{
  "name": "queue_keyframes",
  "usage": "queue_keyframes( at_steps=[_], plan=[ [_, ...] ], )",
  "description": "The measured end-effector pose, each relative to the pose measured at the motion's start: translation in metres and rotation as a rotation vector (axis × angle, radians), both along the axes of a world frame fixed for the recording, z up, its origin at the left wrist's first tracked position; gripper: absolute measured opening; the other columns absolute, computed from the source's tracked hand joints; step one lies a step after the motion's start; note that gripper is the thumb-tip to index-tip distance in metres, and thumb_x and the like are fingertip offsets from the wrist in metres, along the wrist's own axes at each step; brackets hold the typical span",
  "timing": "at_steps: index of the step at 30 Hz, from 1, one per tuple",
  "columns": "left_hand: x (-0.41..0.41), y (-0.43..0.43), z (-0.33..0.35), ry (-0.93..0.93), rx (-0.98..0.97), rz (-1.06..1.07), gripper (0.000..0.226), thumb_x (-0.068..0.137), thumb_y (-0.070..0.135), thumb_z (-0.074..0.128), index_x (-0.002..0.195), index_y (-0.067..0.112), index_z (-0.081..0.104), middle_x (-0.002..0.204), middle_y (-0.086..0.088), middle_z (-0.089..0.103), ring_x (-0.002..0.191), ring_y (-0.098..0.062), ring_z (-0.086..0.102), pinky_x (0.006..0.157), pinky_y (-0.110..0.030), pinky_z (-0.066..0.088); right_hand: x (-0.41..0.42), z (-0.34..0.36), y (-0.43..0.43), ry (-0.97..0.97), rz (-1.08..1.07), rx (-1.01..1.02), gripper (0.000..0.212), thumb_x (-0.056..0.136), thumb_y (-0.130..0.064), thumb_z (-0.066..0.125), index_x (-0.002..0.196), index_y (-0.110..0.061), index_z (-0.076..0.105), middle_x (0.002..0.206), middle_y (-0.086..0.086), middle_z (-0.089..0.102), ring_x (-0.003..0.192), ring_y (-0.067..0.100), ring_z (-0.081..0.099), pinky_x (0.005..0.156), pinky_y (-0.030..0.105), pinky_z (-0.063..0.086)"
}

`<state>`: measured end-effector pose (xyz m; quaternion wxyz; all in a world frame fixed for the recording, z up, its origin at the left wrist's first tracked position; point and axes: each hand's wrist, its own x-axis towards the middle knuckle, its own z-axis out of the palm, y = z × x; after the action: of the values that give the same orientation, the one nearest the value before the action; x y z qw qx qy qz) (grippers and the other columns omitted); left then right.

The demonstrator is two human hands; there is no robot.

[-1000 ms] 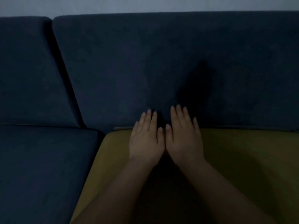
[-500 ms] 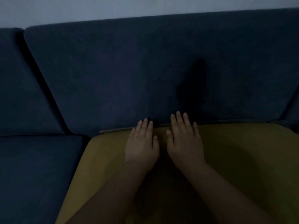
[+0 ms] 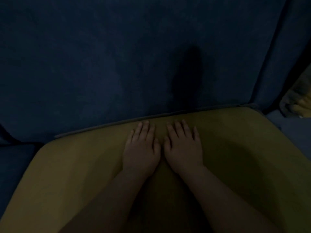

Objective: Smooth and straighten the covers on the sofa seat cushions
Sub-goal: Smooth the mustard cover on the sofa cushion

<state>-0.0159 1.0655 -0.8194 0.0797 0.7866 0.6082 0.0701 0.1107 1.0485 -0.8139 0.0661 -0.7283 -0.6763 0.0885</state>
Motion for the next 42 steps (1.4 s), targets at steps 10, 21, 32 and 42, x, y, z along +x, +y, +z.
queue_keyframes(
  at_steps=[10,21,32,42],
  plan=[
    [0.079,0.016,0.058,-0.203,0.122,-0.088,0.054,0.104,0.035,0.023,0.154,0.021,0.008,0.161,0.004,-0.002,0.147,-0.01,-0.006,0.118,-0.03,-0.004,0.085,0.072,0.006,0.021,-0.112,0.214,0.056,0.103,-0.042,0.016,0.154,-0.024,0.002,0.161,-0.002,-0.006,0.147,0.014,-0.011,0.12,0.043,-0.001],
    [0.133,0.011,-0.004,0.001,-0.033,-0.108,0.064,0.093,0.044,0.005,0.154,0.025,0.008,0.162,0.003,0.001,0.148,-0.011,-0.004,0.117,-0.032,-0.006,0.125,-0.003,0.002,-0.022,-0.194,-0.029,0.057,0.101,-0.045,0.014,0.154,-0.028,0.008,0.162,-0.001,0.004,0.148,0.017,-0.004,0.118,0.046,-0.007],
    [0.218,0.02,0.046,-0.14,-0.008,-0.301,0.054,0.105,0.037,0.016,0.155,0.02,0.003,0.161,0.001,-0.008,0.148,-0.014,-0.01,0.12,-0.036,-0.003,0.204,0.064,0.008,0.029,-0.295,0.236,0.053,0.104,-0.038,0.022,0.154,-0.026,0.011,0.162,-0.003,-0.001,0.148,0.015,-0.007,0.12,0.042,-0.001],
    [0.263,0.006,-0.014,-0.055,-0.017,-0.249,0.07,0.09,0.042,-0.004,0.154,0.023,0.013,0.162,0.0,0.01,0.148,-0.017,0.004,0.117,-0.036,-0.002,0.244,-0.031,-0.014,-0.047,-0.31,-0.029,0.059,0.102,-0.048,0.02,0.155,-0.025,0.007,0.162,0.001,0.009,0.147,0.02,0.01,0.118,0.044,0.013]
  ],
)
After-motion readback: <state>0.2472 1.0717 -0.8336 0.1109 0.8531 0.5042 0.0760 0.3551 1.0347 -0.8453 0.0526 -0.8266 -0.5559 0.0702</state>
